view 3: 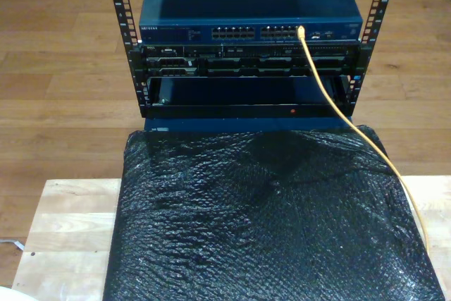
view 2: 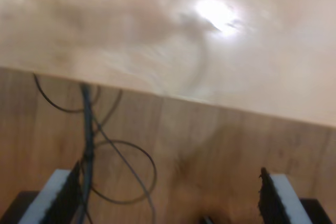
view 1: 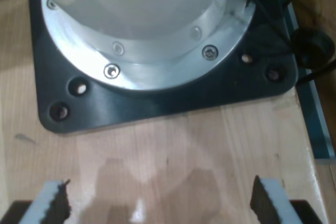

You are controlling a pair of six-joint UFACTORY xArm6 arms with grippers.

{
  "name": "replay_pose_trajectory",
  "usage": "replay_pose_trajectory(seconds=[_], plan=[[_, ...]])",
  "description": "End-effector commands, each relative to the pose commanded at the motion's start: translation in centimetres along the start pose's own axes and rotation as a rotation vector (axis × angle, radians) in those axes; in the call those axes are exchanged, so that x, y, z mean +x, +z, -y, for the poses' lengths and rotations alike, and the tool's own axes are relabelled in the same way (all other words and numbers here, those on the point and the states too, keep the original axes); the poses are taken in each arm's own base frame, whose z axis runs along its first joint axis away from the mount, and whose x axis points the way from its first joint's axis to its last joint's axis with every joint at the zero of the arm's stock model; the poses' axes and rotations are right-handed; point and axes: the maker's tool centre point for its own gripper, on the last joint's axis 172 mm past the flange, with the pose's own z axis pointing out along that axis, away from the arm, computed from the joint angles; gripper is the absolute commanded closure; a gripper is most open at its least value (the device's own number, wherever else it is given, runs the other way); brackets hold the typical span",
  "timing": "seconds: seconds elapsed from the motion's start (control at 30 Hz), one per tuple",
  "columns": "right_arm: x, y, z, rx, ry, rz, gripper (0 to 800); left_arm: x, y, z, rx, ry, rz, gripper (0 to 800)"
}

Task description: Grab the cable and plug it in

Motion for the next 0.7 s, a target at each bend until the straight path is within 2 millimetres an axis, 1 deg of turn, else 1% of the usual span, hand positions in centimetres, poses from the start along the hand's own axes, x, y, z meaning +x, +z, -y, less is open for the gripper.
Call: replay_pose_trajectory(seconds=[0.13,0.3,0.53,0.6,0.7], plan=[[0.2,0.4,0.7,0.021,-0.001,-0.007,2,0.0,0.0,0.0,0.0,0.0,0.0,0],[1.9,2.7,3.2,0.033,0.067,-0.057,2,0.0,0.0,0.0,-0.001,0.001,0.0,0],[3.7,5.0,3.6,0.032,0.06,-0.099,2,0.0,0.0,0.0,0.0,0.0,0.0,0],[3.5,5.4,3.6,0.032,0.056,-0.093,2,0.0,0.0,0.0,0.0,0.0,0.0,0],[3.7,6.5,4.0,0.029,0.069,-0.09,2,0.0,0.0,0.0,0.0,0.0,0.0,0]])
